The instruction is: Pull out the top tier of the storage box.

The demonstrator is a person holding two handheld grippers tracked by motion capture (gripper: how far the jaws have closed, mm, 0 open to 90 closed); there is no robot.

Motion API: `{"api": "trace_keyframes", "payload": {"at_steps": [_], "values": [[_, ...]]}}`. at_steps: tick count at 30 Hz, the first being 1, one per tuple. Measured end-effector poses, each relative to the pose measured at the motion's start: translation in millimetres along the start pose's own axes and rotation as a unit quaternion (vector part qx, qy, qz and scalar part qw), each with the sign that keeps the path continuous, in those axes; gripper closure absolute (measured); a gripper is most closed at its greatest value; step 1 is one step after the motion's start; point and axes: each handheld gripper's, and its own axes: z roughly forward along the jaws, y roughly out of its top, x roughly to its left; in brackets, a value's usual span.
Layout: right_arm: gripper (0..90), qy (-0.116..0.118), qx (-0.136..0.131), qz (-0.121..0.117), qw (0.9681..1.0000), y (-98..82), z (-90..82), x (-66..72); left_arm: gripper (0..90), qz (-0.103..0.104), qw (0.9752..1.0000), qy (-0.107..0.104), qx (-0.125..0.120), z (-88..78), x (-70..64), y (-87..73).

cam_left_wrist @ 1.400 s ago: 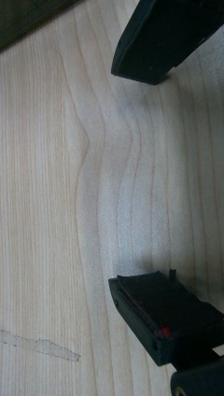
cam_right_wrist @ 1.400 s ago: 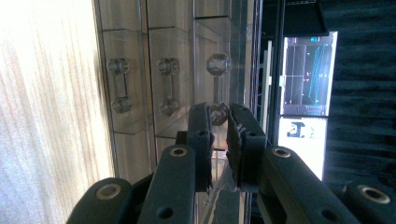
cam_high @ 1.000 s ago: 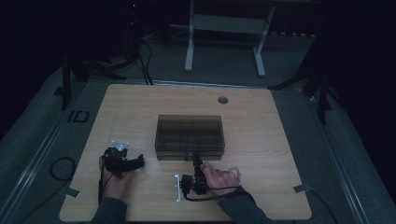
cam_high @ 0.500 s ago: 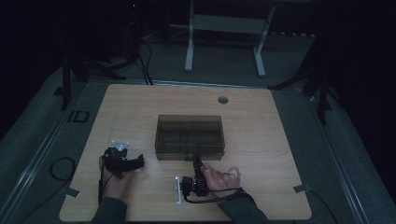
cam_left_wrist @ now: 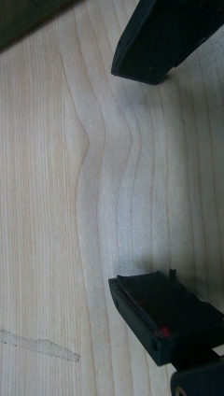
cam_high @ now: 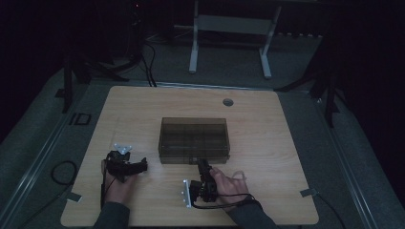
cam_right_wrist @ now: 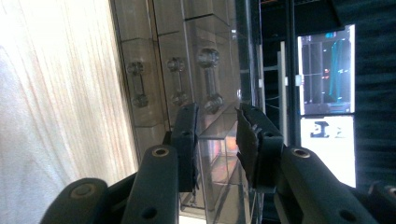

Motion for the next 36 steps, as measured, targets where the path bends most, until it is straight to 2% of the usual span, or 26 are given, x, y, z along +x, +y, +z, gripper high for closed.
{"api": "trace_keyframes", "payload": {"at_steps": [6,12,18,28,32,35,36], "values": [[67.2,0.026,-0.006,0.046,0.9986,-6.6,-2.2,-9.0,2.3,0.0,1.0,0.0,0.0,0.0,0.0,0.0],[66.4,0.046,-0.01,0.087,0.9951,-14.0,-3.1,-17.4,2.4,0.0,1.0,0.0,0.0,0.0,0.0,0.0],[65.9,0.056,-0.014,0.118,0.9914,-21.0,-3.3,-26.1,2.3,0.0,1.0,0.0,0.0,0.0,0.0,0.0],[64.3,0.077,-0.018,0.187,0.9792,-39.7,-3.5,-44.9,2.3,0.0,1.0,0.0,0.0,-0.1,0.0,0.0],[63.6,0.084,-0.021,0.217,0.9722,-48.8,-3.3,-51.4,2.3,0.0,1.0,0.0,0.0,-0.1,0.0,0.0],[63.3,0.089,-0.024,0.242,0.9659,-56.3,-2.6,-56.1,2.3,0.0,1.0,0.0,0.001,-0.1,0.0,0.0],[63.2,0.09,-0.023,0.245,0.9649,-58.1,-2.6,-57.1,2.3,0.0,1.0,0.0,0.001,-0.1,0.0,0.0]]}}
